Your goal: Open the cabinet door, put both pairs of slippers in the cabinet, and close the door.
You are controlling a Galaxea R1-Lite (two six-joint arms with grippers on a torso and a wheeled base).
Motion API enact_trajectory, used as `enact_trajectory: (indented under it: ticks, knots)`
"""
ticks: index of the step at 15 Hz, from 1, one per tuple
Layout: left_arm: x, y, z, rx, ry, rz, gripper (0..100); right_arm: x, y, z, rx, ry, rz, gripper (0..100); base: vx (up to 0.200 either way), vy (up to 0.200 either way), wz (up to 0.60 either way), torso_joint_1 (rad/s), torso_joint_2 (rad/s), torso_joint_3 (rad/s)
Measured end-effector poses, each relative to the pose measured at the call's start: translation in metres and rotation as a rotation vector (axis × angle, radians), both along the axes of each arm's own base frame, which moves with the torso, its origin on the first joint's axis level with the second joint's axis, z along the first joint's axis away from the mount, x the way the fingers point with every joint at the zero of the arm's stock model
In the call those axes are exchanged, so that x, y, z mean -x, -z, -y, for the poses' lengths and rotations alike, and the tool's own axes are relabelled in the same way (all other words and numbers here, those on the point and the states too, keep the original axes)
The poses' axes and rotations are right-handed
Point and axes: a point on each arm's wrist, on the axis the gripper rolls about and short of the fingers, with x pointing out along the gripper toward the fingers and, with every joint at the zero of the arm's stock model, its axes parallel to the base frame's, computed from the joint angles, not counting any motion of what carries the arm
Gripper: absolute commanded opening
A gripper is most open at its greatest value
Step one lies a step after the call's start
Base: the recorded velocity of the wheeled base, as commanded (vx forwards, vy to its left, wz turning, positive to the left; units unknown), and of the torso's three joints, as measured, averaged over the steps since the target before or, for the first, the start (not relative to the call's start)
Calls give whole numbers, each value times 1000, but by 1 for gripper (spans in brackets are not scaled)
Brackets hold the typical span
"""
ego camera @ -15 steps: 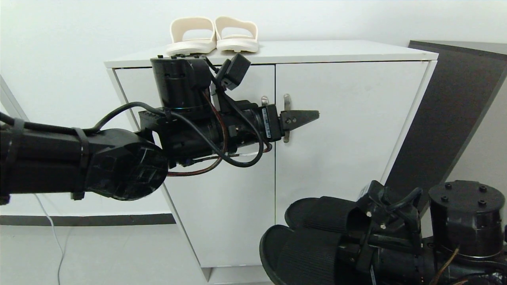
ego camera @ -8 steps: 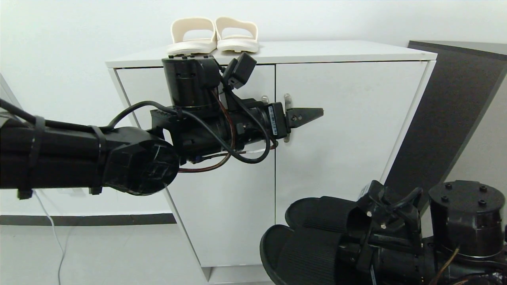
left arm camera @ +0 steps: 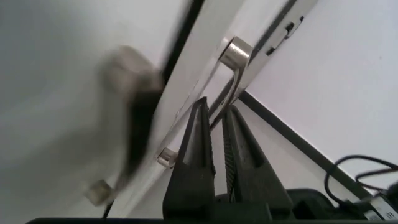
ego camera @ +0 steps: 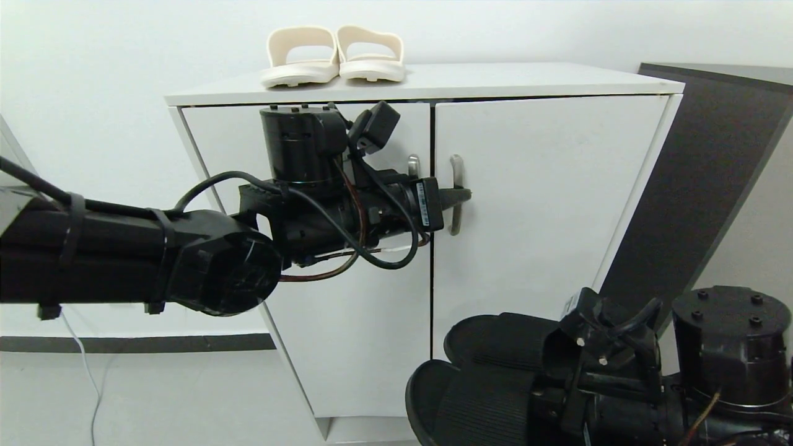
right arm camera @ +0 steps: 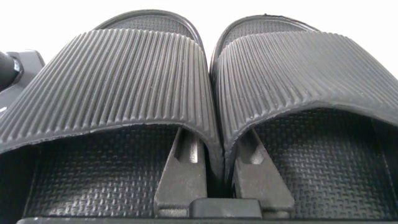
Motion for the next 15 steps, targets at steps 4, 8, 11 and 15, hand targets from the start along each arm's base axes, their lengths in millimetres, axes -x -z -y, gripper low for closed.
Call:
enact_trajectory:
  ticks: [4, 8, 11, 15]
  knots:
    - [10, -3, -2, 1, 11, -3, 0, 2, -1, 0, -8, -12, 6, 0, 0, 0, 0, 0, 0, 0]
    - [31, -13, 1, 13, 37, 13, 0, 9, 0, 1, -41, -97, 1, 0, 0, 0, 0, 0, 0, 0]
    - [49, -19, 2, 22, 70, 23, 0, 15, 1, 5, -51, -134, -6, 0, 0, 0, 0, 0, 0, 0]
    - [71, -27, 3, 34, 92, 39, 0, 19, 2, 8, -40, -163, 10, 0, 0, 0, 0, 0, 0, 0]
